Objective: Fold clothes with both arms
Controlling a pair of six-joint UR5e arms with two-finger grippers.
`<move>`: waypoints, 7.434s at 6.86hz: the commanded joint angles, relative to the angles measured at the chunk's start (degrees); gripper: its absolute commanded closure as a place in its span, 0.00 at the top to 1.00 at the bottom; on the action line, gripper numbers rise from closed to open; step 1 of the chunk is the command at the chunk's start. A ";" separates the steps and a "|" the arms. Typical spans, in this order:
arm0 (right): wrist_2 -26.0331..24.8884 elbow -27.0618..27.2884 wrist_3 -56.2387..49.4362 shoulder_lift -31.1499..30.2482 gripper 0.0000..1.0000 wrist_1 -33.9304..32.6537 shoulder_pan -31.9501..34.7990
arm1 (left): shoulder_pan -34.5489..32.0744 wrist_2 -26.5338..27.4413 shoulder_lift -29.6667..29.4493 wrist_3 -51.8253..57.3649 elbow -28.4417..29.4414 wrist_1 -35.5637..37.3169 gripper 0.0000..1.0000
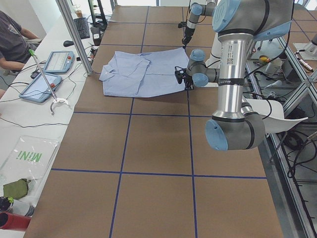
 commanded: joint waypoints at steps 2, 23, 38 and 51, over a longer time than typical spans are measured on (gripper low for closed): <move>-12.47 4.12 7.32 -1.51 0.00 0.05 -0.49 | -4.65 -2.21 -1.49 -7.36 -3.80 0.14 0.00; -5.70 -54.84 -13.45 44.98 0.00 9.36 36.42 | -36.24 -4.58 -39.45 7.20 63.75 -28.94 0.00; 5.48 -34.61 -2.52 26.09 1.00 13.23 27.91 | -40.38 -10.56 -32.62 16.53 54.21 -28.60 0.63; 9.07 -6.49 2.53 22.84 0.00 -14.99 11.52 | -39.76 -14.05 -25.62 12.95 42.47 -28.25 0.66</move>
